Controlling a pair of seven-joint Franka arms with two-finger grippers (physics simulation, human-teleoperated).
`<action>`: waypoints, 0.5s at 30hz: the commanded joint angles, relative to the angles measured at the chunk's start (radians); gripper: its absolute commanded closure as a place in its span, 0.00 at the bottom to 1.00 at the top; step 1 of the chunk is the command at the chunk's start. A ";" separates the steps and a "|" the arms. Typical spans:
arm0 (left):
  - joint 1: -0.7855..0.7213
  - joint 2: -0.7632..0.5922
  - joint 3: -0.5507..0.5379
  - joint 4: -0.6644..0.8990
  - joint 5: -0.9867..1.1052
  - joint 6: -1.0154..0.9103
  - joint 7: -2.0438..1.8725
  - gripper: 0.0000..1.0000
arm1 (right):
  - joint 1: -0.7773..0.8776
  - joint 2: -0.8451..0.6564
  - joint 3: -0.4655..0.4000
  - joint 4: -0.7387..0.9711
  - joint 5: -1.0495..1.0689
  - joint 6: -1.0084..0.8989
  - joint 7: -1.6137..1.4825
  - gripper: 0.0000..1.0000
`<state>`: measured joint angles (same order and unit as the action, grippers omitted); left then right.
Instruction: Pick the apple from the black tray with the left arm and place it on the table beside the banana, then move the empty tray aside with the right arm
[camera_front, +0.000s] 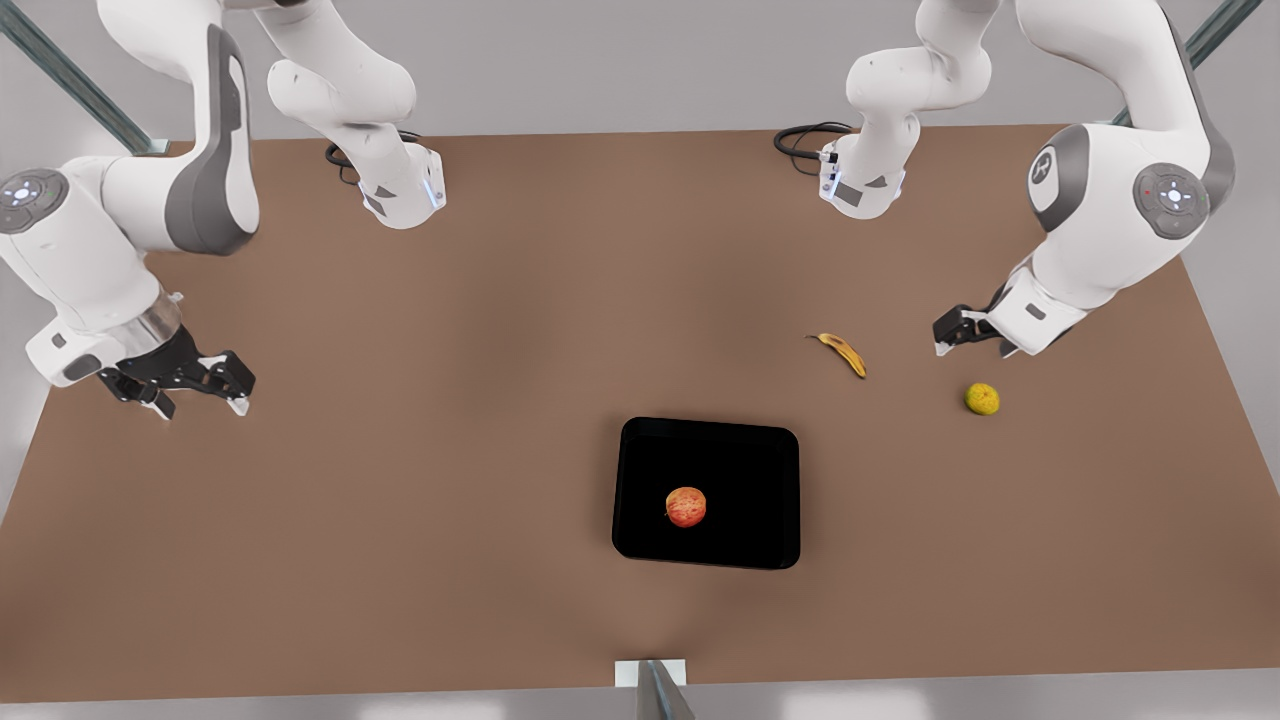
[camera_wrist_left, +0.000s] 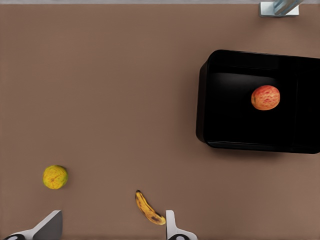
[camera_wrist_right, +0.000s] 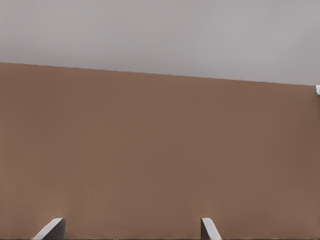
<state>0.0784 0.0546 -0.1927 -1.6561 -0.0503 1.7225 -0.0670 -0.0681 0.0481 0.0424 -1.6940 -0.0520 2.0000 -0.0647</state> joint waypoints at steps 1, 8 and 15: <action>-0.025 -0.001 -0.002 -0.001 0.000 0.000 -0.007 0.00 | 0.002 -0.001 -0.002 0.000 -0.002 -0.161 0.003 0.00; -0.460 0.289 -0.005 0.182 0.132 0.092 -0.497 0.00 | 0.001 0.001 -0.019 0.002 -0.003 -0.287 -0.003 0.00; -0.589 0.507 -0.005 0.177 0.193 0.304 -0.797 0.00 | 0.001 0.107 -0.044 0.002 -0.037 -0.239 -0.029 0.00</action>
<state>-0.5092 0.5501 -0.1970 -1.4784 0.1258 1.9146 -0.3627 -0.0649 0.1497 -0.0044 -1.6928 -0.0700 1.7747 -0.0735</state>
